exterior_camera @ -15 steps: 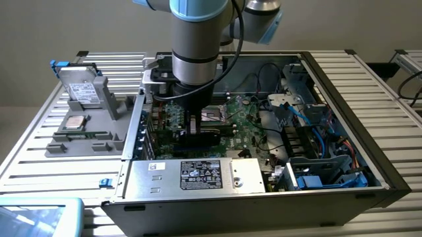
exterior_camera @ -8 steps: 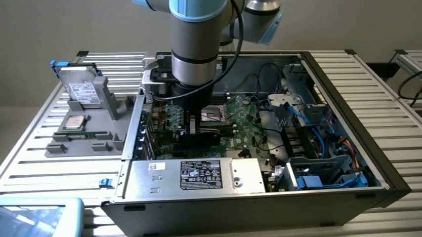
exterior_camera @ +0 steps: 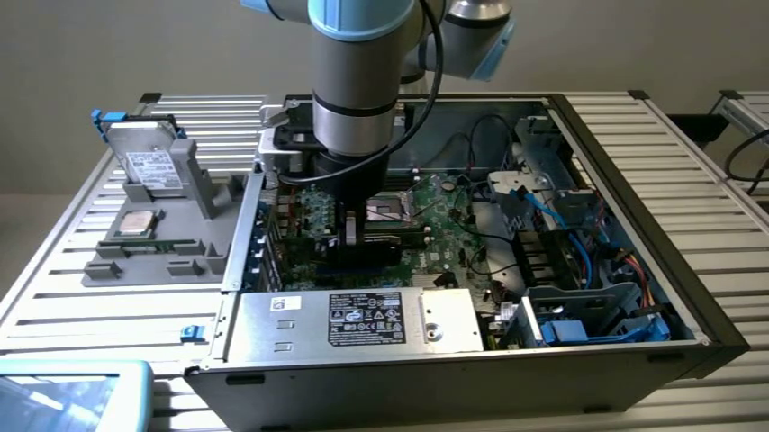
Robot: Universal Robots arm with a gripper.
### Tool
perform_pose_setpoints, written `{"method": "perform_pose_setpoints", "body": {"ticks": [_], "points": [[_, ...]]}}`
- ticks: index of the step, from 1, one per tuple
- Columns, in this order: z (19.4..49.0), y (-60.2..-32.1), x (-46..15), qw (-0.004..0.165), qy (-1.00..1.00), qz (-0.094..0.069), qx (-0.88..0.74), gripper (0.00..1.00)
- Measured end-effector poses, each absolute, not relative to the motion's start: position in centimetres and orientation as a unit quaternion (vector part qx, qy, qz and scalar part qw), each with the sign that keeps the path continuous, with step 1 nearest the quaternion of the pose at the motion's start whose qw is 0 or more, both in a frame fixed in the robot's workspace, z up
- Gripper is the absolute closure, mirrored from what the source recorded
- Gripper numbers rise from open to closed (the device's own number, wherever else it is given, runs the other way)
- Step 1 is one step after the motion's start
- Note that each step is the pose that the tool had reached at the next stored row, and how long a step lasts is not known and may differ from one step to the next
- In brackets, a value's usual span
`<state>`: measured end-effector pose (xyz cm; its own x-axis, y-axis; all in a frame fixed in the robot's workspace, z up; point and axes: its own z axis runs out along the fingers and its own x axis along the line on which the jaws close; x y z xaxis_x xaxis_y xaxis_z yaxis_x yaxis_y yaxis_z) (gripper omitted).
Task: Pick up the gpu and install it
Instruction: 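Insert the gpu into the slot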
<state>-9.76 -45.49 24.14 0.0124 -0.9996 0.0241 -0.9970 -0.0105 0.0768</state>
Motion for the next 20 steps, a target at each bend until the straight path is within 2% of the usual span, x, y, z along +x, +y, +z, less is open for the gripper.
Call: {"method": "perform_pose_setpoints", "body": {"ticks": [20], "points": [[24.13, -45.54, -9.67, 0.035, -0.712, -0.020, 0.701, 0.72]]}}
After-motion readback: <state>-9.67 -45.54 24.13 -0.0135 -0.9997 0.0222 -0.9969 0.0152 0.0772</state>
